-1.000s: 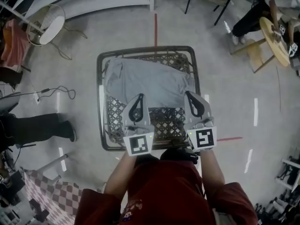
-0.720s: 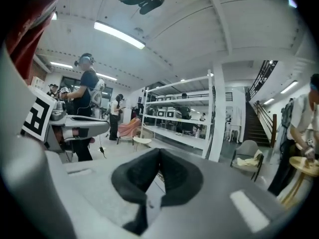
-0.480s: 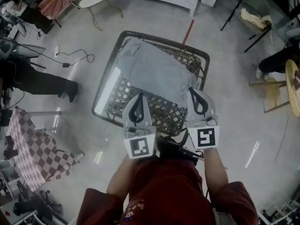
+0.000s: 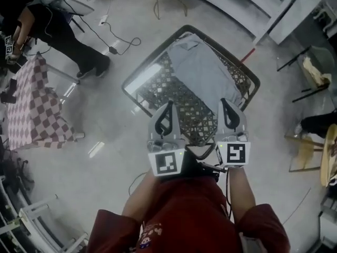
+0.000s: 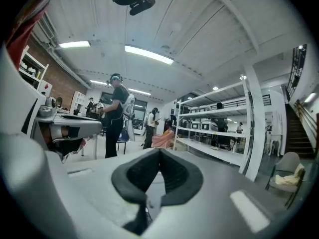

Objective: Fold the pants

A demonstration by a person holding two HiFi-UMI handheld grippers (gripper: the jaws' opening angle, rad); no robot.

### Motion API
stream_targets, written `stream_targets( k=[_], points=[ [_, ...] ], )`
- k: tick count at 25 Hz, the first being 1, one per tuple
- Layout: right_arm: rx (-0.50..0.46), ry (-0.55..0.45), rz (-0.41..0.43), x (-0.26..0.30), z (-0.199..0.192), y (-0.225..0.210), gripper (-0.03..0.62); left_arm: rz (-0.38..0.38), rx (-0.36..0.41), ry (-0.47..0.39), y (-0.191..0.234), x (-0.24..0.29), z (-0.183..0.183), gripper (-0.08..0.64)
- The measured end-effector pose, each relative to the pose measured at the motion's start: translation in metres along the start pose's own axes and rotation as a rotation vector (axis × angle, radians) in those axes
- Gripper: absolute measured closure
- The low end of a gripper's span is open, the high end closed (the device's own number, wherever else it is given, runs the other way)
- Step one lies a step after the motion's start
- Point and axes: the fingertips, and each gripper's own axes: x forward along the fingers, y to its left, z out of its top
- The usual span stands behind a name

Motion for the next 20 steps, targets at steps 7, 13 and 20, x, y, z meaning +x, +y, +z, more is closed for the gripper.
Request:
stream_targets(
  k=[7, 13, 20],
  points=[
    [-0.047, -0.036, 0.135, -0.072, 0.001, 0.023, 0.591, 0.154, 0.013, -0.012, -0.023, -0.095, 0.006, 0.554],
    [-0.094, -0.018, 0.148, -0.147, 0.006, -0.008, 0.591, 0.181, -0.009, 0.002, -0.081, -0.143, 0.022, 0.554],
    [-0.113, -0.018, 0.130, -0.191, 0.007, -0.078, 0.591, 0.174, 0.030, -0.010, -0.151, -0.144, 0.041, 0.554]
  ],
)
